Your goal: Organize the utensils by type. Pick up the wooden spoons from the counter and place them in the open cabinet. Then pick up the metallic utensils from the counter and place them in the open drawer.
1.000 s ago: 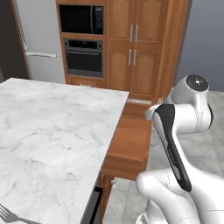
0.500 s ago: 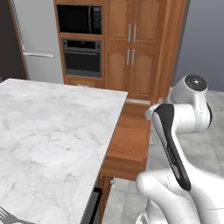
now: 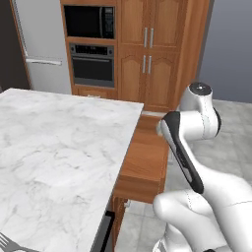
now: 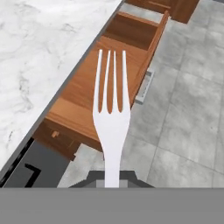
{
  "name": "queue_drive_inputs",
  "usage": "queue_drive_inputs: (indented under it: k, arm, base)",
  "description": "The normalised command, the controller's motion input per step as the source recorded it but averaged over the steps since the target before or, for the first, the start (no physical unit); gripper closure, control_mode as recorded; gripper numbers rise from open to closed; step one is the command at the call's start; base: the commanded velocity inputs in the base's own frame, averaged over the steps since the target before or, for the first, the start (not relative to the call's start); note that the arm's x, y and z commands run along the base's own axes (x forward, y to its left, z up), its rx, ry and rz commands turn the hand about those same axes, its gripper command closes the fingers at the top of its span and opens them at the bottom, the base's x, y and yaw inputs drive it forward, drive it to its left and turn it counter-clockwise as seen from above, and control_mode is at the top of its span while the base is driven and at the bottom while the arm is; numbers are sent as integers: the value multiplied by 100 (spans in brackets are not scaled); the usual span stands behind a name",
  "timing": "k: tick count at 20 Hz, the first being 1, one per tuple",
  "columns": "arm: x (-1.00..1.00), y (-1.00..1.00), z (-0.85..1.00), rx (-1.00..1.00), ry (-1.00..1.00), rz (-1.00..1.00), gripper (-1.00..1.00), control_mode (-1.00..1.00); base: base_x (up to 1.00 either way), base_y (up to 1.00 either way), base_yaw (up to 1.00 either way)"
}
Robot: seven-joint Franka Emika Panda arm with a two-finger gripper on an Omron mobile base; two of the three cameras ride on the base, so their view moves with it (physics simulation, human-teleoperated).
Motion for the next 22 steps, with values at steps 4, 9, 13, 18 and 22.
queue_drive_inputs:
  k: [4, 9, 13, 18, 22]
  arm:
    - [61, 0, -52, 4, 12, 0, 100, -100]
    - [81, 1, -75, 2, 18, 0, 100, -100]
    - [69, 0, -82, 0, 8, 0, 100, -100]
    - [57, 0, -53, 0, 6, 0, 100, -100]
    - [48, 0, -41, 0, 7, 0, 100, -100]
  base:
    - [0, 0, 0]
    - [0, 0, 0]
    - [0, 0, 0]
    - [0, 0, 0]
    - [0, 0, 0]
